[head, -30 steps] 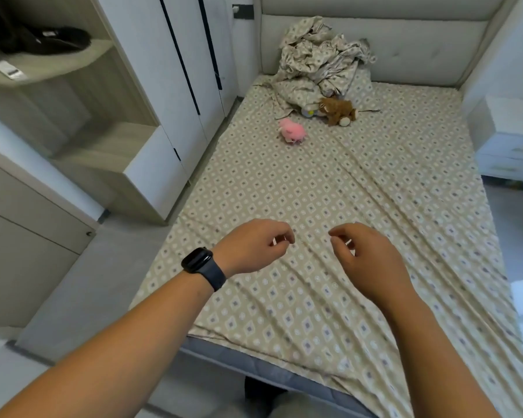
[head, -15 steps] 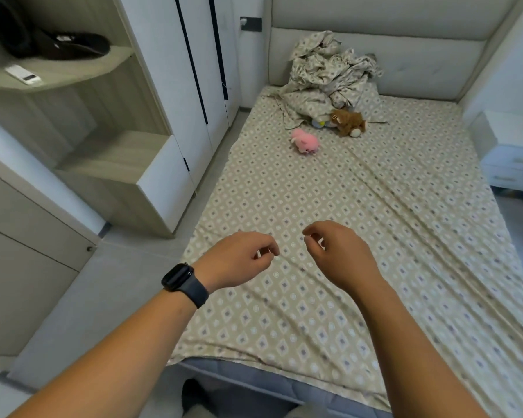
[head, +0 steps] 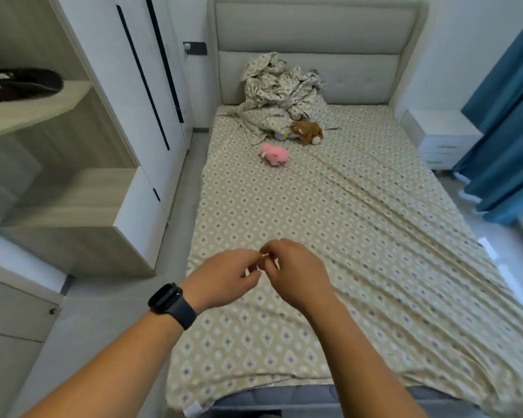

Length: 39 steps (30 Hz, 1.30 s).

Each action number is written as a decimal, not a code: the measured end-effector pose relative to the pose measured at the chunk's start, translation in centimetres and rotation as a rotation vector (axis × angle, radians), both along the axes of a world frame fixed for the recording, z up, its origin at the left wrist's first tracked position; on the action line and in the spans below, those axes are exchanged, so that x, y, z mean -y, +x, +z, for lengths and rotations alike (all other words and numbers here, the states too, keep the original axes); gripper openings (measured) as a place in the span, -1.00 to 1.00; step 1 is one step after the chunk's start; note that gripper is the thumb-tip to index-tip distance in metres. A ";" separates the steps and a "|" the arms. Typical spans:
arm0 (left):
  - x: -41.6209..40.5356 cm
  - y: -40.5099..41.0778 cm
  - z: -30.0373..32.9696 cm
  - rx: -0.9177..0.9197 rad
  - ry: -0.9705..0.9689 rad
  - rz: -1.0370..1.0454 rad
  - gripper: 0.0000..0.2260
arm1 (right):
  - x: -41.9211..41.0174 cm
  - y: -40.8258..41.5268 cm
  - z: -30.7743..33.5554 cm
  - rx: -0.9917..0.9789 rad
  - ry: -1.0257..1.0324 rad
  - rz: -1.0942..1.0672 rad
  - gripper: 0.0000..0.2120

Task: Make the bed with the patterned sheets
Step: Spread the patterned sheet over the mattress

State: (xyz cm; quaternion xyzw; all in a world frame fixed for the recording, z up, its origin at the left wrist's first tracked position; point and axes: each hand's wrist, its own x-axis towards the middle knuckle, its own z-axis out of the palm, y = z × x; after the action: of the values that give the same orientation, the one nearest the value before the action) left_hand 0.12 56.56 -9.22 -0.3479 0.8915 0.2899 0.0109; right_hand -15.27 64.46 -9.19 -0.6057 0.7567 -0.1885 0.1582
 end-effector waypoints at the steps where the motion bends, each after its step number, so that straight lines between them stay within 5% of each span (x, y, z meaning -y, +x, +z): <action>1: 0.4 1.0 -0.3 -0.009 -0.004 0.019 -0.84 | 1.2 0.4 0.0 -0.039 -0.004 -0.024 -0.76; 10: 9.0 9.8 -1.9 -0.073 0.014 -0.039 -0.85 | 7.2 7.2 -0.2 -0.077 -0.016 -0.352 -0.76; 21: 14.3 16.9 -3.4 0.068 0.030 -0.609 -0.86 | 4.8 21.2 1.1 -0.029 0.015 -0.828 -0.78; 39: 16.4 21.0 -6.9 0.069 0.020 -1.182 -0.81 | 3.7 34.2 -1.5 0.057 0.068 -1.329 -0.72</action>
State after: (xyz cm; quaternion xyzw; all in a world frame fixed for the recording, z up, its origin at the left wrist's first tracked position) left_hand 21.09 40.19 -16.08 0.1988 0.9305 0.2314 0.2029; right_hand 18.96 60.80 -10.70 0.0001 0.9701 -0.2380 0.0475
